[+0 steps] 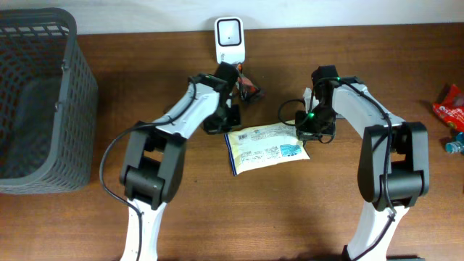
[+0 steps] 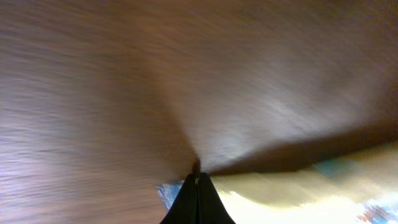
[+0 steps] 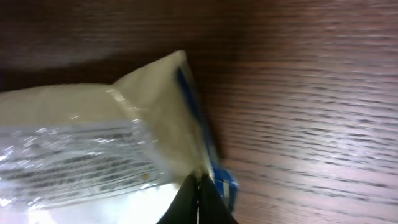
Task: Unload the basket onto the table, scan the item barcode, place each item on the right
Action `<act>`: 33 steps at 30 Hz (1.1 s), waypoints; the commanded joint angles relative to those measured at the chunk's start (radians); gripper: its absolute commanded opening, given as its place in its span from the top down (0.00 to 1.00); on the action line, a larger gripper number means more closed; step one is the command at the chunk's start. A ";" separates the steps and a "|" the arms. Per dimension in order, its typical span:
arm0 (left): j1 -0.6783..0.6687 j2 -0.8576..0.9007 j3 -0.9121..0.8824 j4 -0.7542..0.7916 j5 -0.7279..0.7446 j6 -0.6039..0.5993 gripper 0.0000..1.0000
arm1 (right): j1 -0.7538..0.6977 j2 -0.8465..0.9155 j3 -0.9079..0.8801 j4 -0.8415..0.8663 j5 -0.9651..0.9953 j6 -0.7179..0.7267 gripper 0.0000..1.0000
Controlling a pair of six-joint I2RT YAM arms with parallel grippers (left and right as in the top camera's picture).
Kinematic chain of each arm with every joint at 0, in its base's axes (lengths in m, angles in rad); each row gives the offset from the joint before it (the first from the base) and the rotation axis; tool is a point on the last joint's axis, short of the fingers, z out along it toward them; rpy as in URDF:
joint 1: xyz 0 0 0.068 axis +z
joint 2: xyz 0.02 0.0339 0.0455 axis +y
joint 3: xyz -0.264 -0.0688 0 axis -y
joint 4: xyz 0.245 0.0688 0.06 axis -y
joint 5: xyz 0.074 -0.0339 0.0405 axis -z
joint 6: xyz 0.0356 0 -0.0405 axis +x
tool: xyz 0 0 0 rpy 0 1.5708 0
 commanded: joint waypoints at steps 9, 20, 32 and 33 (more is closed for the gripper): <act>0.115 -0.021 0.258 -0.417 0.104 0.083 1.00 | 0.005 -0.007 0.283 -0.473 0.093 -0.006 0.95; -0.086 -0.020 -0.040 -0.183 0.074 0.003 1.00 | 0.043 -0.006 -0.057 -0.131 0.041 0.040 0.96; 0.130 -0.084 0.259 -0.468 -0.266 -0.086 0.95 | 0.042 -0.031 0.315 -0.448 0.170 -0.058 0.01; 0.140 -0.083 0.259 -0.461 -0.269 -0.086 0.83 | 0.037 -0.031 0.315 -0.443 0.170 -0.066 0.01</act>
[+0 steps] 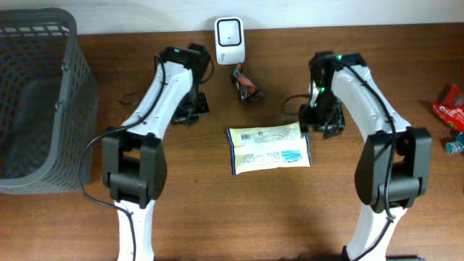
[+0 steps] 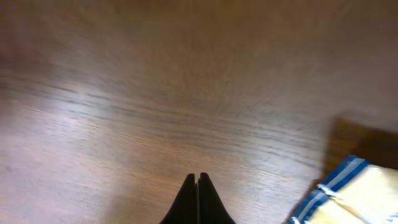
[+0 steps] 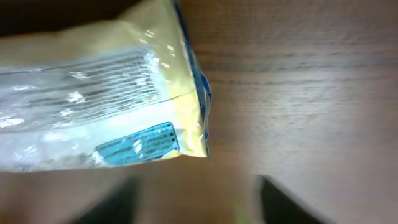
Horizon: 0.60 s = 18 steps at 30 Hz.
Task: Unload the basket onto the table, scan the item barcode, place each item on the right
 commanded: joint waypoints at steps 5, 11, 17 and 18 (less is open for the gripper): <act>0.101 -0.039 0.024 0.043 -0.023 -0.014 0.01 | -0.062 -0.001 -0.008 0.083 -0.044 -0.091 0.01; 0.198 -0.039 -0.004 0.088 0.017 -0.016 0.01 | -0.051 0.000 -0.166 0.233 -0.276 -0.240 0.01; 0.216 -0.038 -0.004 0.027 -0.135 -0.015 0.01 | -0.051 0.000 -0.290 0.407 -0.224 -0.219 0.03; 0.216 -0.038 -0.004 0.027 -0.133 -0.015 0.01 | -0.051 0.000 -0.298 0.418 -0.225 -0.217 0.12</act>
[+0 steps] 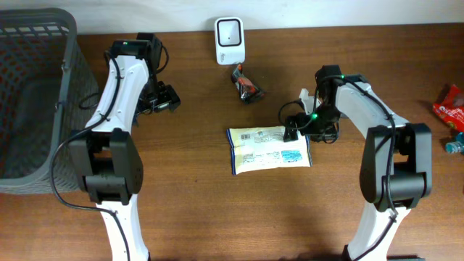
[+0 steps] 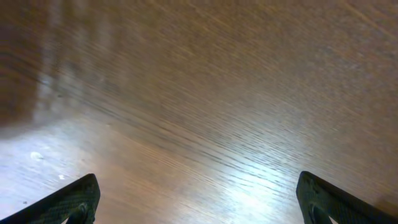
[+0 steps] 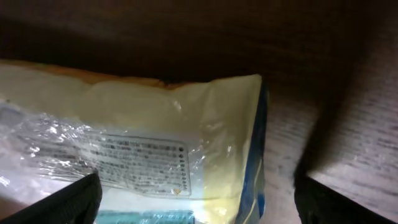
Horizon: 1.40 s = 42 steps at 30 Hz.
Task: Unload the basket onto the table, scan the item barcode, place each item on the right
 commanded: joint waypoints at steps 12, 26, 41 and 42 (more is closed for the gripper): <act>-0.003 -0.017 -0.009 0.000 -0.084 -0.003 0.01 | 0.005 -0.032 0.060 -0.001 -0.031 0.120 0.96; -0.003 -0.017 -0.009 0.000 -0.084 -0.002 0.01 | 0.154 -0.143 0.689 -0.640 0.901 0.445 0.96; -0.003 -0.017 -0.009 0.000 -0.084 -0.002 0.01 | 0.555 0.069 0.620 -0.389 0.558 0.506 0.90; -0.003 -0.017 -0.009 -0.001 -0.084 -0.003 0.01 | 0.571 0.069 0.620 -0.347 0.477 0.505 0.73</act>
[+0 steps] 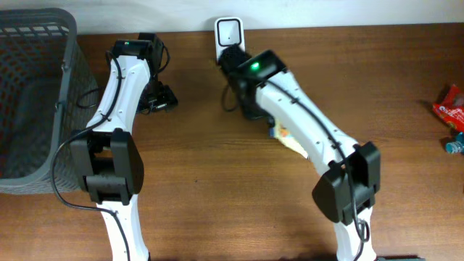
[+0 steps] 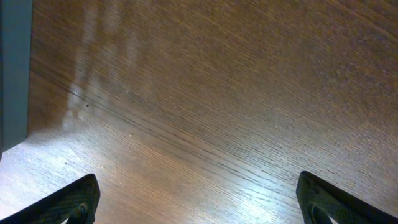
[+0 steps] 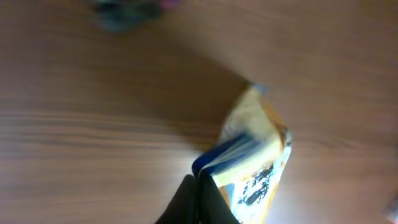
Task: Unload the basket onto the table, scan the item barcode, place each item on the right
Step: 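Reach the right gripper to the yellow bag and grasp it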
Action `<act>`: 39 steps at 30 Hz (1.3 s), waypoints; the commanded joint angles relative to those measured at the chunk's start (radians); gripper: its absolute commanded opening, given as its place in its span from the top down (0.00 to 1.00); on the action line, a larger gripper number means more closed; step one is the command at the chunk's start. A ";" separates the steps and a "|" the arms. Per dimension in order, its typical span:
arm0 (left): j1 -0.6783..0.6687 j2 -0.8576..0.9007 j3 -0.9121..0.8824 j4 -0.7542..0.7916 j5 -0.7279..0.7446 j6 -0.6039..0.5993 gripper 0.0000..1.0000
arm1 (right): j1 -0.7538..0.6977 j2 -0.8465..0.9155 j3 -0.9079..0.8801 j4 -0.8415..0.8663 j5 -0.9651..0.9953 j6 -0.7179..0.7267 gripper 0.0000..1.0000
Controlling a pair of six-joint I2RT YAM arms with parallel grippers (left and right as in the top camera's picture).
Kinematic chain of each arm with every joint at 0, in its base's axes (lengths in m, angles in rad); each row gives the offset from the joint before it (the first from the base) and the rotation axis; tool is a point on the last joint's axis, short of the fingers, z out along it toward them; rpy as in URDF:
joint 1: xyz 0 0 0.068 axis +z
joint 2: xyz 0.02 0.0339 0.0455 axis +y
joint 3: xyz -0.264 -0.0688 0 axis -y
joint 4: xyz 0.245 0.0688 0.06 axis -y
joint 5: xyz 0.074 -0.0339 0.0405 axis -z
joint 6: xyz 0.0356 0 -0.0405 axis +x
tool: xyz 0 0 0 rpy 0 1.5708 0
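Note:
The item is a yellow-and-white snack packet with a blue sealed edge. My right gripper is shut on that edge, and the packet hangs tilted above the table. In the overhead view only part of the packet shows from under the right arm, which reaches across to just in front of the white barcode scanner at the back edge. My left gripper is open over bare wood to the far left, holding nothing, its fingers far apart.
A dark grey mesh basket stands at the left, and its wall shows beside the left gripper. Red snack packets lie at the right table edge. Blurred dark shapes show at the top of the right wrist view.
My right gripper was open at the packet's right end on the table. It is now shut on the blue edge and holds the packet up near the scanner. The left arm has barely moved.
Both grippers were shut at the packet's two ends on the table. The left one then stood farther left, shut, then open near the basket. The right one was open at the packet's right end, and now holds the packet before the scanner.

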 commanded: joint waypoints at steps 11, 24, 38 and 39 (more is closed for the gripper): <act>0.001 -0.017 -0.008 -0.001 -0.012 -0.003 0.01 | -0.180 0.005 0.037 0.056 -0.601 0.006 0.01; 0.001 -0.017 -0.008 -0.001 -0.012 -0.002 0.01 | -0.290 0.006 -0.383 0.233 -0.447 0.912 0.01; 0.001 -0.017 -0.008 -0.001 -0.012 -0.003 0.01 | -0.293 -0.001 -0.608 0.544 -0.518 0.722 0.58; 0.001 -0.017 -0.008 -0.001 -0.012 -0.003 0.01 | -0.292 -0.007 -0.584 0.529 -0.525 0.661 0.62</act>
